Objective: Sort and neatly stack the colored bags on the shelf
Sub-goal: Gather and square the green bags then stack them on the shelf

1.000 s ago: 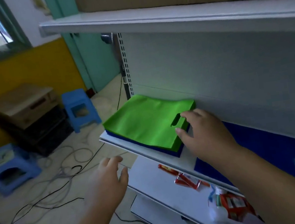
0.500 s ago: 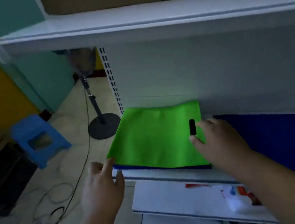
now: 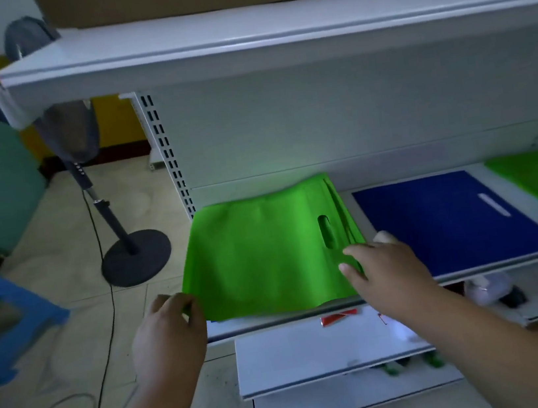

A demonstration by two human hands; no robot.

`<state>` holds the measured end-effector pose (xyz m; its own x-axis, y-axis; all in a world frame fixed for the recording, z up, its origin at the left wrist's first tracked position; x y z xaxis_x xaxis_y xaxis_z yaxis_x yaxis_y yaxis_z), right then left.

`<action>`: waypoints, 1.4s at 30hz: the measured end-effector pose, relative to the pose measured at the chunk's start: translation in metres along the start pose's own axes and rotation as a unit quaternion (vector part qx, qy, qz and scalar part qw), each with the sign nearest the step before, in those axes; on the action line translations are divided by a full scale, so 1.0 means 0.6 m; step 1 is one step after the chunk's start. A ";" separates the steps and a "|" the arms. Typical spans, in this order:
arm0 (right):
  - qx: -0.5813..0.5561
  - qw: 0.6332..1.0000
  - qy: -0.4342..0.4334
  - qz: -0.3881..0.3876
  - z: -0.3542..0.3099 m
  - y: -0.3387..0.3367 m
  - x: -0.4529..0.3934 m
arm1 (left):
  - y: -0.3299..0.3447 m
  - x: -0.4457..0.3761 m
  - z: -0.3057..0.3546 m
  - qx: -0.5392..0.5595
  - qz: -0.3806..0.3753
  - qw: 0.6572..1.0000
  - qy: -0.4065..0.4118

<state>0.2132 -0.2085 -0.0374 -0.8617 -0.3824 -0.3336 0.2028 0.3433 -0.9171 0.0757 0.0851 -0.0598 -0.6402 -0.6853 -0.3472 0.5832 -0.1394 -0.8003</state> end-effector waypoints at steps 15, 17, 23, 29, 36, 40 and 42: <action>-0.115 0.987 0.104 -0.042 0.017 -0.002 0.029 | 0.020 0.016 -0.004 0.133 -0.171 0.971 -0.100; -0.087 0.993 0.081 -0.004 0.029 -0.033 0.030 | 0.008 0.031 0.012 0.115 -0.128 0.981 -0.086; -0.071 0.984 0.096 0.133 0.151 -0.133 0.073 | 0.041 0.087 0.133 0.193 -0.064 0.978 -0.057; -0.012 0.968 0.148 0.202 0.387 -0.240 0.156 | 0.111 0.170 0.385 0.211 -0.082 0.974 0.035; -0.017 0.951 0.208 0.228 0.674 -0.367 0.232 | 0.204 0.298 0.677 0.268 -0.117 0.953 0.085; -0.014 0.948 0.221 0.228 0.789 -0.396 0.246 | 0.253 0.346 0.782 0.267 -0.125 0.951 0.094; -0.017 0.945 0.244 0.216 0.847 -0.395 0.241 | 0.282 0.361 0.824 0.256 -0.137 0.952 0.098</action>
<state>0.2772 -0.7812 0.0209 -0.8155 0.2381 -0.5275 0.5769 0.4074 -0.7080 0.2828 -0.4403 -0.0286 -0.8548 -0.4342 -0.2844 0.5166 -0.6580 -0.5479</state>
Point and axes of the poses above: each hand's wrist, its own x-axis away from the middle knuckle, its own y-axis out of the palm, z = x × y, the point moved 8 cm from there along -x, towards the middle knuckle, and after that the axes turned 12 degrees about z, right-handed, at the moved point
